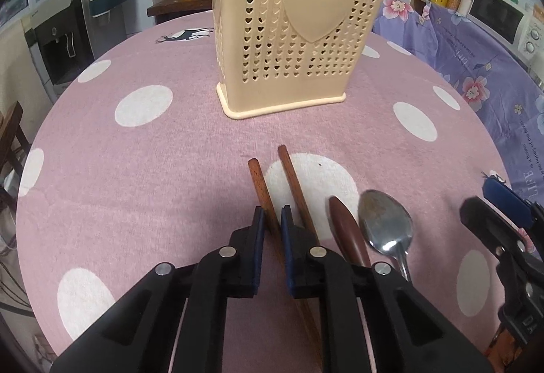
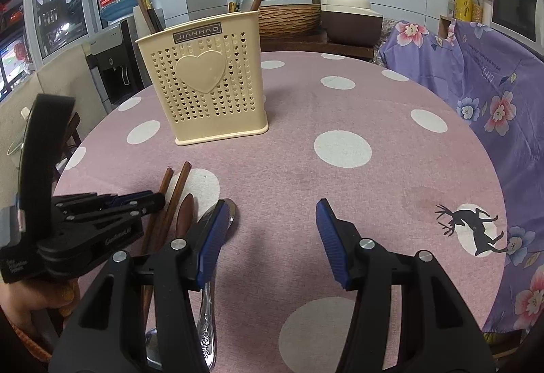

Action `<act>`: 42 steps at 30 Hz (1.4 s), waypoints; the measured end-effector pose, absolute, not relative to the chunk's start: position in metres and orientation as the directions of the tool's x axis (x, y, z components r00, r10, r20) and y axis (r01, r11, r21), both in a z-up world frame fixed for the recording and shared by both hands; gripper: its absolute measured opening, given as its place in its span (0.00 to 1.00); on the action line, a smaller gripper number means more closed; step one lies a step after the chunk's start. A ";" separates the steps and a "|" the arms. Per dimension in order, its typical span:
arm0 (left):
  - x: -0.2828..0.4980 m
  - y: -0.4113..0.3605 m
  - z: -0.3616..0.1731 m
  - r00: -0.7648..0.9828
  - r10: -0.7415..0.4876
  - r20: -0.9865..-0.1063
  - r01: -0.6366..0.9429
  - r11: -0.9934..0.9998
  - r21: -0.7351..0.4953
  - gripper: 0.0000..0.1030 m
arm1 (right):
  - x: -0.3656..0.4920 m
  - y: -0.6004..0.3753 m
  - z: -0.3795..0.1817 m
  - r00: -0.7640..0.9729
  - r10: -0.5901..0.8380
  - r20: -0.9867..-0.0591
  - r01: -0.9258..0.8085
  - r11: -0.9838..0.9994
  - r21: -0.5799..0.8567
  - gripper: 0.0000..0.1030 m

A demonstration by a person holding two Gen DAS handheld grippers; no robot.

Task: Organize utensils
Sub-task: 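Move both open tools back down to the remaining chopsticks on the table, then close the left tool on a brown chopstick while the right grasps another brown chopstick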

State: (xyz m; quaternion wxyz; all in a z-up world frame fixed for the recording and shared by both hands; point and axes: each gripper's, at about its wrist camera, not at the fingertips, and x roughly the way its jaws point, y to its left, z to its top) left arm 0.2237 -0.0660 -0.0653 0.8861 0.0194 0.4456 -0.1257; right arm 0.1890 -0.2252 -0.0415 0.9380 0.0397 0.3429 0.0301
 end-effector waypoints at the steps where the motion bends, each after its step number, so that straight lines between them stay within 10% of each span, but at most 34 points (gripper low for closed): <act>1: 0.226 -0.065 -0.065 0.572 -0.202 -0.795 0.244 0.967 -0.070 0.11 | 0.189 -0.224 -0.041 0.763 0.085 -0.641 -0.031 0.995 0.094 0.52; 17: 0.225 -0.006 -0.064 0.570 -0.176 -0.802 0.206 0.976 -0.067 0.11 | 0.251 -0.159 -0.040 0.611 0.271 -0.744 -0.236 0.959 0.156 0.52; 42: 0.236 -0.003 -0.064 0.584 -0.154 -0.797 0.190 0.980 -0.050 0.12 | 0.303 -0.100 -0.074 0.512 0.102 -0.853 -0.213 0.977 -0.011 0.09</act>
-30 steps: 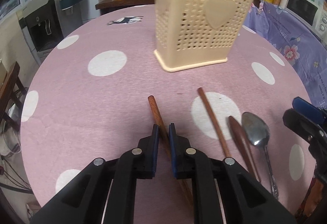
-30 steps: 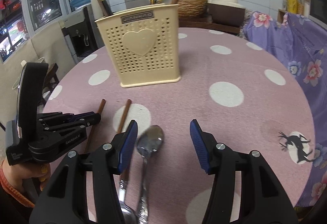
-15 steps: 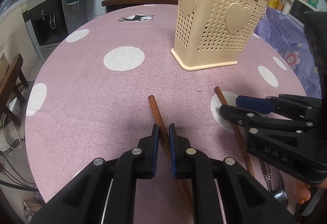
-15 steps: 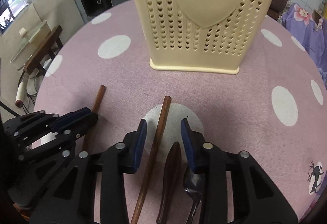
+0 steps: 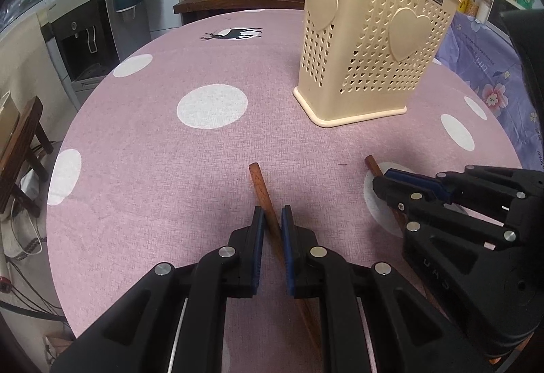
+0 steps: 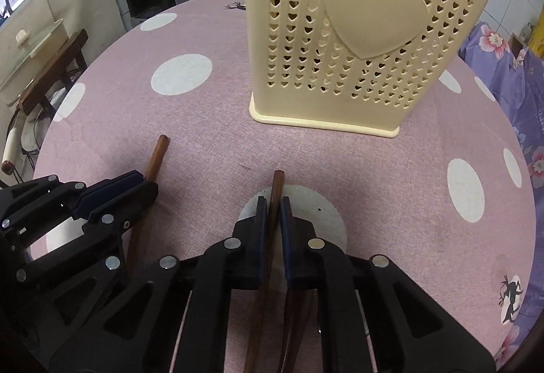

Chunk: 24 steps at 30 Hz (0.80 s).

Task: Organize utensils
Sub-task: 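Close the left tool on a brown chopstick while the right grasps another brown chopstick, then lift both brown chopsticks and carry them upright over the beige basket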

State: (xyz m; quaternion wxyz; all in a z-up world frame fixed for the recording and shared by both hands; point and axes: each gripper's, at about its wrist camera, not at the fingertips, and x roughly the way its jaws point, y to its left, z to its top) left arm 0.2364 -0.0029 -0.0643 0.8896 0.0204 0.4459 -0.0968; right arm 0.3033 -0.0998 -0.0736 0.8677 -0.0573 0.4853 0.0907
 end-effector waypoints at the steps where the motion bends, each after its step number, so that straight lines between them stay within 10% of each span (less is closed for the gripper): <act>1: 0.237 -0.003 -0.064 0.585 -0.154 -0.796 0.189 0.981 -0.051 0.12 | 0.304 -0.102 -0.073 0.509 0.110 -0.854 -0.211 0.977 0.000 0.09; 24: 0.204 0.013 0.003 0.715 -0.289 -0.637 0.196 0.957 -0.214 0.08 | 0.248 -0.175 0.013 0.648 0.489 -0.584 -0.242 0.859 0.450 0.07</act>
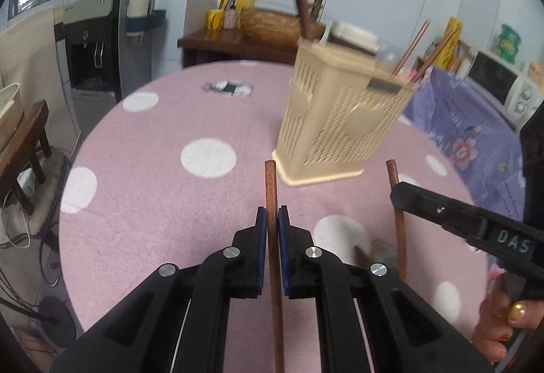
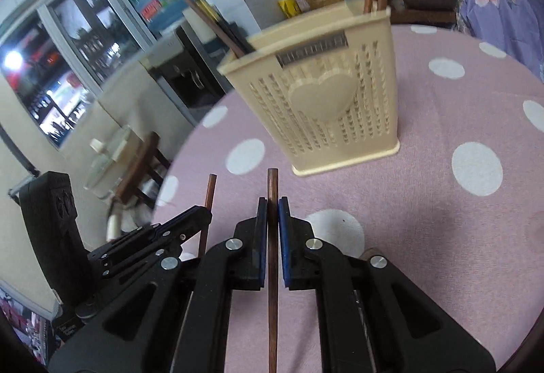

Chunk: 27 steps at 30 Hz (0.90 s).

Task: Organize utensils
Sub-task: 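Lift both brown chopsticks and carry them upright over the beige basket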

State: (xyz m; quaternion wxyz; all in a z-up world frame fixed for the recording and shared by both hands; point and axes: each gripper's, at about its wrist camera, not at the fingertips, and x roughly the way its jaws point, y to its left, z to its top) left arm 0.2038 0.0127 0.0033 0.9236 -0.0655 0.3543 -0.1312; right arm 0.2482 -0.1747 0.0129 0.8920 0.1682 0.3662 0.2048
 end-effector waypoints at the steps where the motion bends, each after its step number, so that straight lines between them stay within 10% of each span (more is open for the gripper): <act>1: 0.197 0.014 0.014 0.732 -0.299 -0.612 0.206 0.954 -0.219 0.08 | 0.242 -0.176 0.023 0.667 0.491 -0.561 -0.257 0.858 0.445 0.07; 10: 0.155 0.016 0.074 0.830 -0.334 -0.447 0.257 0.940 -0.225 0.08 | 0.195 -0.196 0.093 0.780 0.487 -0.392 -0.352 0.860 0.370 0.07; 27: 0.165 0.011 0.086 0.856 -0.322 -0.405 0.250 0.943 -0.221 0.08 | 0.210 -0.189 0.107 0.815 0.416 -0.404 -0.330 0.906 0.266 0.07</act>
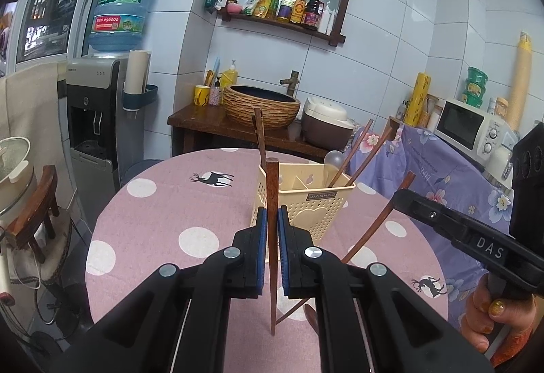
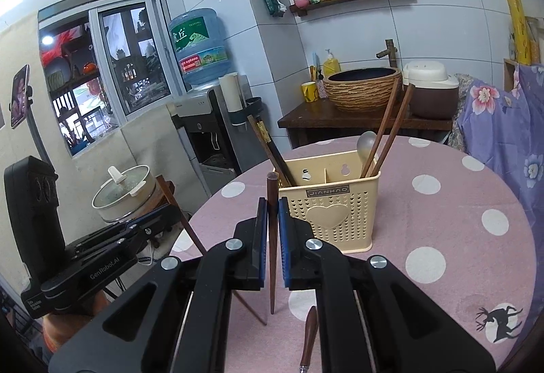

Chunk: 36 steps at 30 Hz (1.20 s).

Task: Organize utensils
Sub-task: 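Lift both brown chopsticks and carry them upright over the beige basket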

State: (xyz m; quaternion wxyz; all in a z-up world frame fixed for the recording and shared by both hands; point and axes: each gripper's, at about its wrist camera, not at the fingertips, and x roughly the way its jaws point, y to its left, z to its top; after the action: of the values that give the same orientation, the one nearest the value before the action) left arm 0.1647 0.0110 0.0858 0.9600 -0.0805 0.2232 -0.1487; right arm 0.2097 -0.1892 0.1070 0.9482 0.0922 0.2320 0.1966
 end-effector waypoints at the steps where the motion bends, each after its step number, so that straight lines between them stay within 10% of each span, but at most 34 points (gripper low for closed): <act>1: 0.166 0.011 0.087 0.857 -0.321 -0.403 0.248 0.943 -0.222 0.08 | 0.211 -0.190 0.108 0.816 0.414 -0.404 -0.329 0.907 0.264 0.07; 25: 0.229 -0.010 0.241 0.918 -0.353 -0.182 0.314 0.925 -0.212 0.07 | 0.265 -0.228 0.274 0.938 0.261 -0.230 -0.233 0.962 0.142 0.07; 36: 0.271 -0.029 0.158 0.917 -0.258 -0.303 0.201 0.957 -0.208 0.07 | 0.325 -0.219 0.182 0.921 0.172 -0.349 -0.129 0.981 0.145 0.07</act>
State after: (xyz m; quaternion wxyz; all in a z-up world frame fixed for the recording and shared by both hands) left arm 0.2711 -0.0291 0.1584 0.9753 -0.0866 0.1659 -0.1177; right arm 0.3248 -0.2189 0.1823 0.9783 0.0598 0.1829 0.0769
